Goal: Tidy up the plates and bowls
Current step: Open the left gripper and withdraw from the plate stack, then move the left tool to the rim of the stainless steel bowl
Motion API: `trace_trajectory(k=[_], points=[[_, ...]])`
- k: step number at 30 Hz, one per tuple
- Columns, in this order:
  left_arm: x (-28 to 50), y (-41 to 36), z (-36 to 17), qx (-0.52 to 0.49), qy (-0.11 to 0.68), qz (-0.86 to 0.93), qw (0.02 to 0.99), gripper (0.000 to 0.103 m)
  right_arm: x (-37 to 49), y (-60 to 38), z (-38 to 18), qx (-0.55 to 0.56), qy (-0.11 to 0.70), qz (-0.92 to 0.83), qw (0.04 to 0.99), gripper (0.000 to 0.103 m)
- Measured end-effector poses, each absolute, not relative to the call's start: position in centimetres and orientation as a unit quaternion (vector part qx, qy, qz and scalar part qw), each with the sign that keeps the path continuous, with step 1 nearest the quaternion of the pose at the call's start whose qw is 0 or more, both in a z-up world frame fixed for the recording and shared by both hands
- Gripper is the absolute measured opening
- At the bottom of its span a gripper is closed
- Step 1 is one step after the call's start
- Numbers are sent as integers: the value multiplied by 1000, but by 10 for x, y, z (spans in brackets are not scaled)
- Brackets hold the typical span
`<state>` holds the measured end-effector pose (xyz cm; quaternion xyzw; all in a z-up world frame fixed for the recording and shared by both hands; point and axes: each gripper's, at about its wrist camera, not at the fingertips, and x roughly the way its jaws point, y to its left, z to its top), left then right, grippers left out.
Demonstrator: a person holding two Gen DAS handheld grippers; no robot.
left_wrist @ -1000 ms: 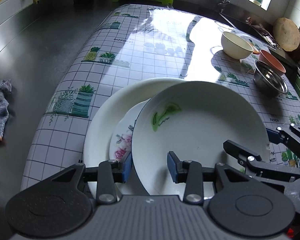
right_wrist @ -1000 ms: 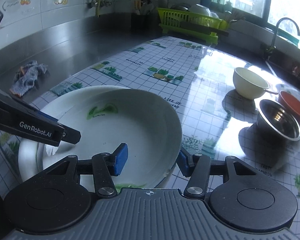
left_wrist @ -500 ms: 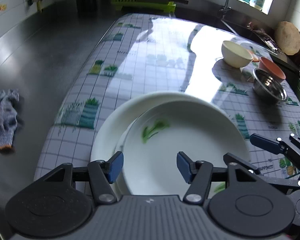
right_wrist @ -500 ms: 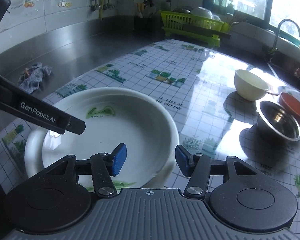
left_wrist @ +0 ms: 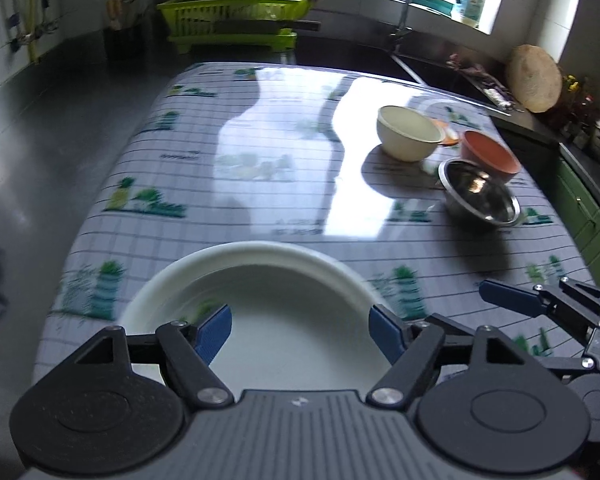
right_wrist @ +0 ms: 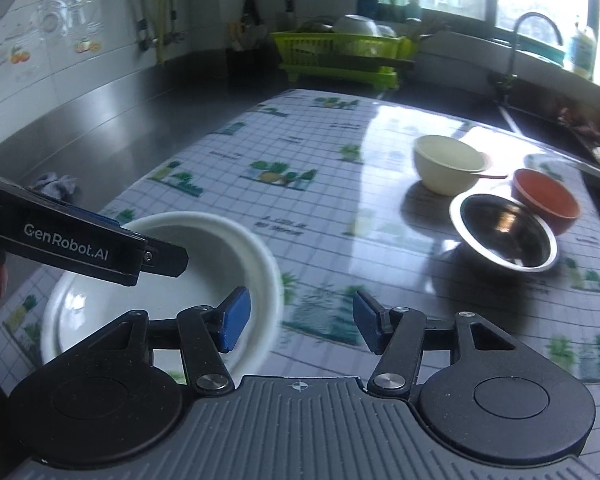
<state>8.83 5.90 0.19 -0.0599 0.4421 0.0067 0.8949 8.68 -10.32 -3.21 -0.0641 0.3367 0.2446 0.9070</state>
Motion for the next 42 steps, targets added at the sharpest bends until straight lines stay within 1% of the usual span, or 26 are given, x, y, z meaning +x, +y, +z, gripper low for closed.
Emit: trace_trajectory(k=[3, 11, 20, 42], points=[[101, 44, 4, -57, 443, -9, 895, 81, 93, -114, -29, -63, 336, 231, 911, 58], [144, 8, 10, -32, 438, -50, 897, 83, 117, -139, -26, -48, 340, 185, 921, 59], [196, -11, 5, -24, 440, -76, 894, 86, 152, -159, -28, -33, 349, 142, 926, 62], [283, -35, -18, -5, 462, -97, 882, 87, 218, -184, -41, -7, 378, 81, 922, 70]])
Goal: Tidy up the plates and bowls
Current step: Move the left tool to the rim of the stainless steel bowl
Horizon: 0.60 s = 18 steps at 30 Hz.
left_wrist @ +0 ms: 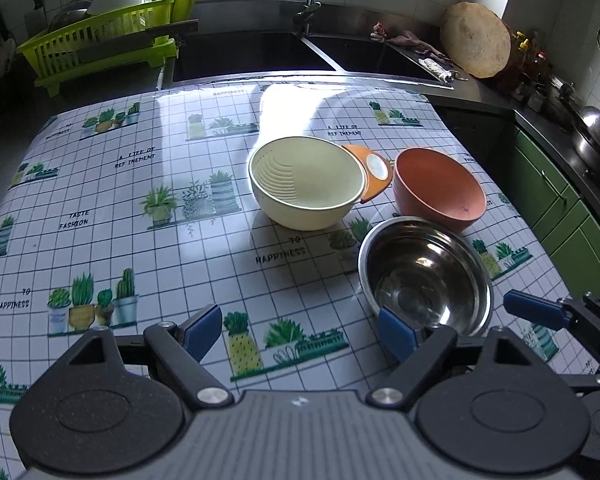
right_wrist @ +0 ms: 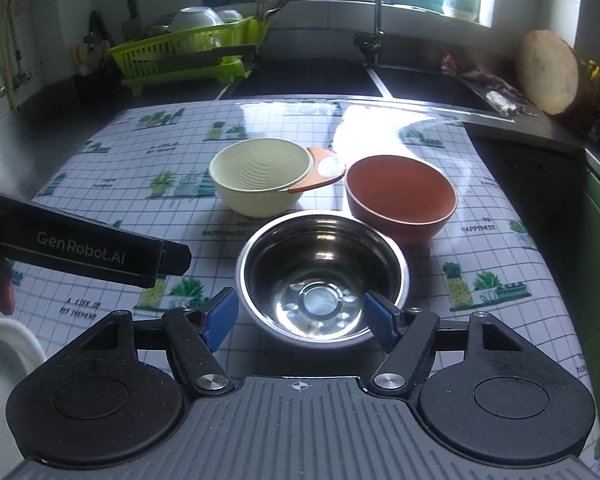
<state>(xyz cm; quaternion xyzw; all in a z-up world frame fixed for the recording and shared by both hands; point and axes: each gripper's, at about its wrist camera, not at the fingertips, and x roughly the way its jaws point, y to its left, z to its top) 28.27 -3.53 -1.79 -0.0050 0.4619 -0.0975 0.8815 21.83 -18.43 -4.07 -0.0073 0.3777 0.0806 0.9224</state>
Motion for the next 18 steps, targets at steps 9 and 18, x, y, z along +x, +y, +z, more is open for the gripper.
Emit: trace_trajectory(k=[9, 18], points=[[305, -36, -28, -5, 469, -95, 878, 87, 236, -191, -50, -2, 388, 60, 920, 73], [323, -43, -34, -2, 471, -105, 876, 87, 253, -206, -61, 6, 398, 36, 917, 74]])
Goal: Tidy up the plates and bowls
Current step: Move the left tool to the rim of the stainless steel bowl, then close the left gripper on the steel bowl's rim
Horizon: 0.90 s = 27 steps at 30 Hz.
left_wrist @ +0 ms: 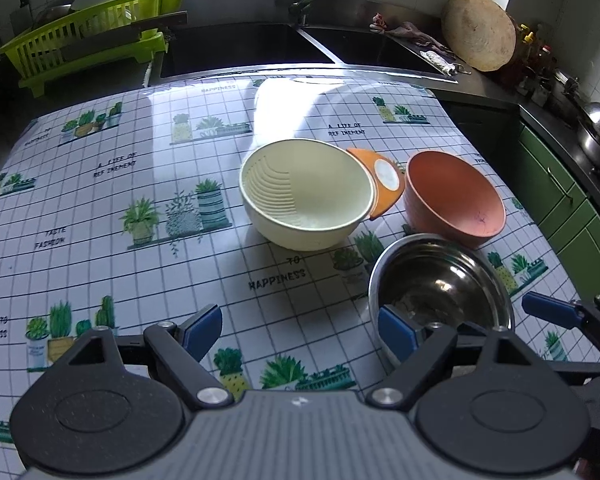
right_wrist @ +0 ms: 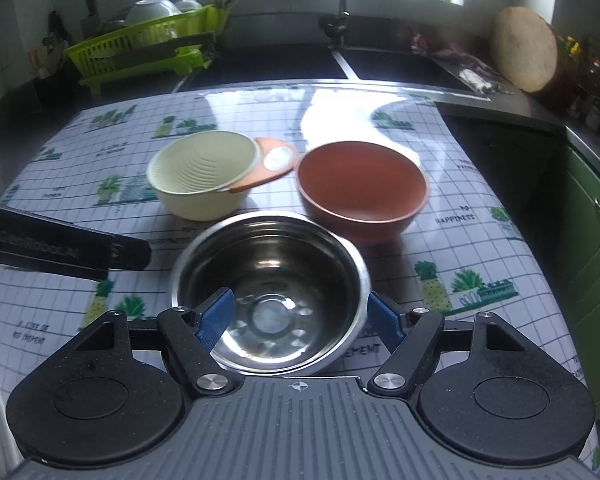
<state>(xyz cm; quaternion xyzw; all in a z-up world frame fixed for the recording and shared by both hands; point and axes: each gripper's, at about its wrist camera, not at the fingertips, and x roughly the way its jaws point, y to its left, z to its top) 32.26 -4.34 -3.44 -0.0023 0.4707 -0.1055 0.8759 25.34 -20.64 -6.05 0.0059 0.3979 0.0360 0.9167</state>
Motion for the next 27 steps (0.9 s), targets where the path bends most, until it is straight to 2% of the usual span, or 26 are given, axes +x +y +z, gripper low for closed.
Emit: trace_trajectory(k=[6, 10, 17, 21, 27], points=[[331, -57, -38, 4, 468, -125, 875, 85, 263, -217, -70, 14, 406, 26, 913, 74], [337, -67, -46, 7, 476, -138, 868, 77, 269, -221, -78, 16, 417, 26, 908, 73], [344, -78, -60, 13, 491, -155, 857, 56, 276, -224, -88, 24, 432, 41, 901, 67], [346, -81, -66, 12, 497, -163, 852, 38, 280, -223, -93, 27, 439, 49, 896, 59], [346, -83, -71, 13, 501, -178, 847, 19, 281, -215, -94, 11, 439, 59, 897, 53]])
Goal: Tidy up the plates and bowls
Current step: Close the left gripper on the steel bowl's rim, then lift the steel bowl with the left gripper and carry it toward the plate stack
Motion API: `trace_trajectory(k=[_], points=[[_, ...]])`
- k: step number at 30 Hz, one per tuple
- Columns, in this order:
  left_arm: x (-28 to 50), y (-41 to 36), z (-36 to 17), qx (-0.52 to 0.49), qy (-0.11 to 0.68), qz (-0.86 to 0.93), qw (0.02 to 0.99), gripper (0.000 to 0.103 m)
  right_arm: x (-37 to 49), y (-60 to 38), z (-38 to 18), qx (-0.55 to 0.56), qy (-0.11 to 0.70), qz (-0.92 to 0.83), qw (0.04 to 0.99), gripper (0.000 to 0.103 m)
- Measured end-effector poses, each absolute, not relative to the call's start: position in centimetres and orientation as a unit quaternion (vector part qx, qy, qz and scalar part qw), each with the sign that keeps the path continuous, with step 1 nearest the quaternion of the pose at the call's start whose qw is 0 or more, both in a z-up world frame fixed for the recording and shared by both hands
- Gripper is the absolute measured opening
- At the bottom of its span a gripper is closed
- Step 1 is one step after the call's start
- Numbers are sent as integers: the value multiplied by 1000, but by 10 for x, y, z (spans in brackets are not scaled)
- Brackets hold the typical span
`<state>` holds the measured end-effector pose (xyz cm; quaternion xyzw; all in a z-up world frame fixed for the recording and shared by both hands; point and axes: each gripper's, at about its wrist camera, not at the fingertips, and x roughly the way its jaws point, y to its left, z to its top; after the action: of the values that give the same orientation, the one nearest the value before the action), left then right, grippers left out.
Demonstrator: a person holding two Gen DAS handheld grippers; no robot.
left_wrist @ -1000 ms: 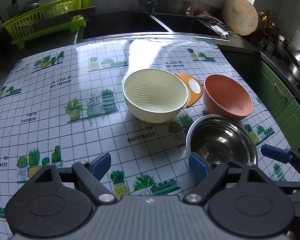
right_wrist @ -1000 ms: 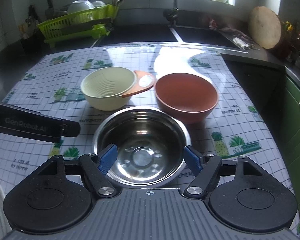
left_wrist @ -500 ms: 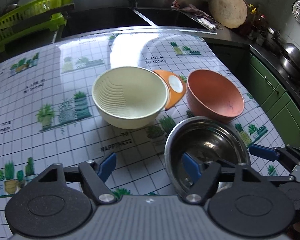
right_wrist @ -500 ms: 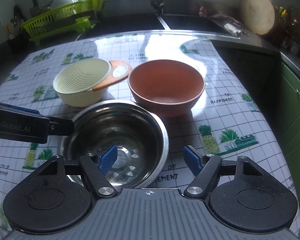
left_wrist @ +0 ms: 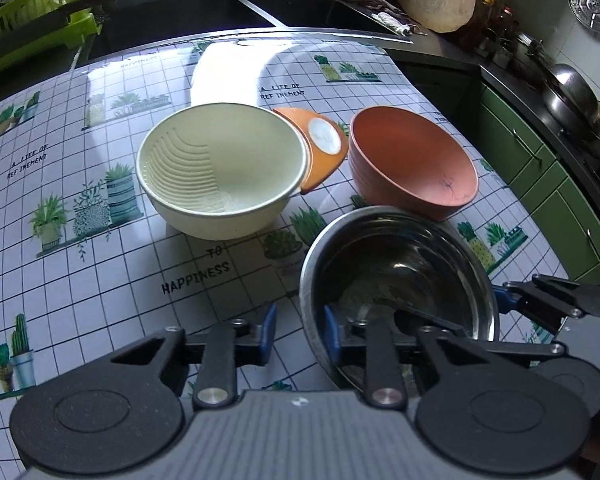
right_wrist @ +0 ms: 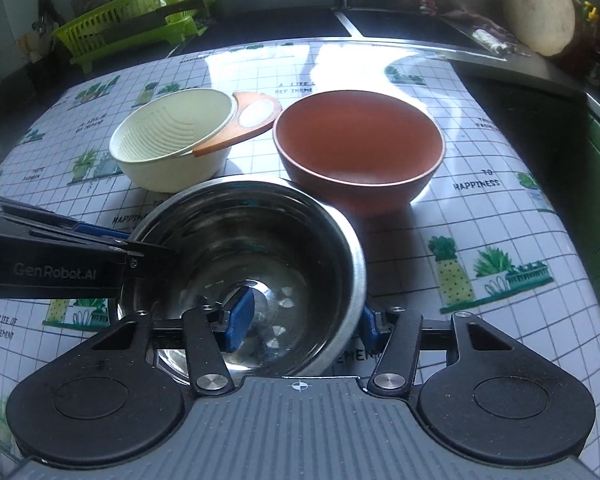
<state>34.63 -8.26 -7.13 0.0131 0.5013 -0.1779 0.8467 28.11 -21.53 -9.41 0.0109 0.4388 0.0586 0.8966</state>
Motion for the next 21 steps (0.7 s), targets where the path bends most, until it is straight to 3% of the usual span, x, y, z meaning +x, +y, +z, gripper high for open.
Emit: trace_trajectory(k=[5, 21], points=[[346, -84, -73, 15, 501, -180, 846, 12, 280, -211, -94, -5, 439, 57, 897, 47], [321, -55, -48, 34, 486, -157, 859, 12, 262, -181, -73, -20, 423, 89, 901, 44]])
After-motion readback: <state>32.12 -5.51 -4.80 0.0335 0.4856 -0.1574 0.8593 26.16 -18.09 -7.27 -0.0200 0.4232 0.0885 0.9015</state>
